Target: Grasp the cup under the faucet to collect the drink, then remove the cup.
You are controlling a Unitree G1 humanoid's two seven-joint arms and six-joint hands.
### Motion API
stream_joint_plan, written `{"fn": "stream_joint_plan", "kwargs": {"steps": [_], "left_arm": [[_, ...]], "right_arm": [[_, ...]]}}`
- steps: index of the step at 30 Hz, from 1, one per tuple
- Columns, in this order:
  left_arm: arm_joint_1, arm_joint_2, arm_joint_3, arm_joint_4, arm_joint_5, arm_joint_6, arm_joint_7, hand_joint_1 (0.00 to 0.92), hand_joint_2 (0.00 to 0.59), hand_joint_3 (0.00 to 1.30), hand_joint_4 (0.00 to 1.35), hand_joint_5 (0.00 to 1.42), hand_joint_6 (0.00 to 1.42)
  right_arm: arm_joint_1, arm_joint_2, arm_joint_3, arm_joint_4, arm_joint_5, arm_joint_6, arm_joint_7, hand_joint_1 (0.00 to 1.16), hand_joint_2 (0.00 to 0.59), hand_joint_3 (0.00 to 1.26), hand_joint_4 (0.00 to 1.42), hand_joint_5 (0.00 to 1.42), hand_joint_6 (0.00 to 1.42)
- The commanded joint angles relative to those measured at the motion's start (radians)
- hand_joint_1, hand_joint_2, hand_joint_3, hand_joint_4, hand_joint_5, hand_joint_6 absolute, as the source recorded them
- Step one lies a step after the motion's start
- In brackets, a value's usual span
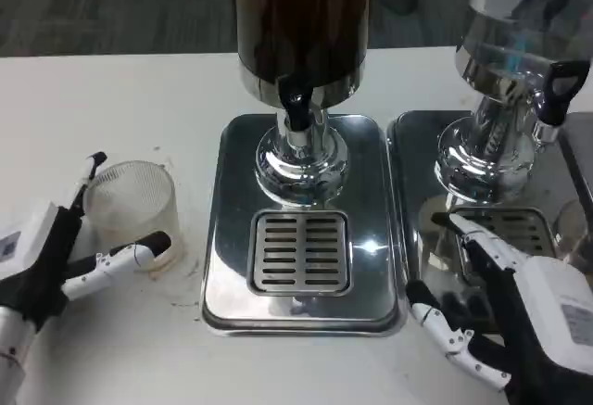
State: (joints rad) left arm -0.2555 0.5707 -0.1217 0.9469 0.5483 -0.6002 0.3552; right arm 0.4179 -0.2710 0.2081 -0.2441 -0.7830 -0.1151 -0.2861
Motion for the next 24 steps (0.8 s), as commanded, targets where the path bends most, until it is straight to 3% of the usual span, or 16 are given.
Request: {"fn": "stream_joint_plan", "kwargs": {"steps": [1, 11, 17, 19, 24], "left_arm": [[-0.036, 0.001, -0.032, 0.043, 0.002, -0.013, 0.005, 0.067, 0.0, 0.03, 0.15, 0.29, 0.22], [-0.089, 0.003, -0.069, 0.126, 0.006, -0.063, 0.024, 0.085, 0.01, 0.14, 0.24, 0.35, 0.23], [-0.105, -0.008, -0.083, 0.168, 0.013, -0.082, 0.08, 0.116, 0.024, 0.23, 0.35, 0.44, 0.31], [-0.108, -0.012, -0.09, 0.177, 0.015, -0.081, 0.1, 0.125, 0.032, 0.27, 0.42, 0.51, 0.41], [-0.109, -0.042, -0.095, 0.191, 0.009, -0.053, 0.183, 0.156, 0.059, 0.4, 0.59, 0.72, 0.84]], "right_arm": [[0.008, 0.006, -0.007, -0.014, 0.001, 0.0, -0.012, 0.28, 0.349, 0.2, 0.18, 0.25, 0.25], [0.018, 0.012, -0.016, -0.022, 0.002, 0.003, -0.013, 0.28, 0.349, 0.2, 0.18, 0.25, 0.25], [0.023, 0.016, -0.024, -0.027, 0.002, 0.004, -0.011, 0.28, 0.35, 0.2, 0.18, 0.25, 0.25], [0.025, 0.016, -0.027, -0.028, 0.002, 0.003, -0.008, 0.28, 0.35, 0.2, 0.18, 0.25, 0.25], [0.026, 0.014, -0.037, -0.04, 0.003, 0.004, 0.001, 0.28, 0.35, 0.2, 0.18, 0.25, 0.25]]}}
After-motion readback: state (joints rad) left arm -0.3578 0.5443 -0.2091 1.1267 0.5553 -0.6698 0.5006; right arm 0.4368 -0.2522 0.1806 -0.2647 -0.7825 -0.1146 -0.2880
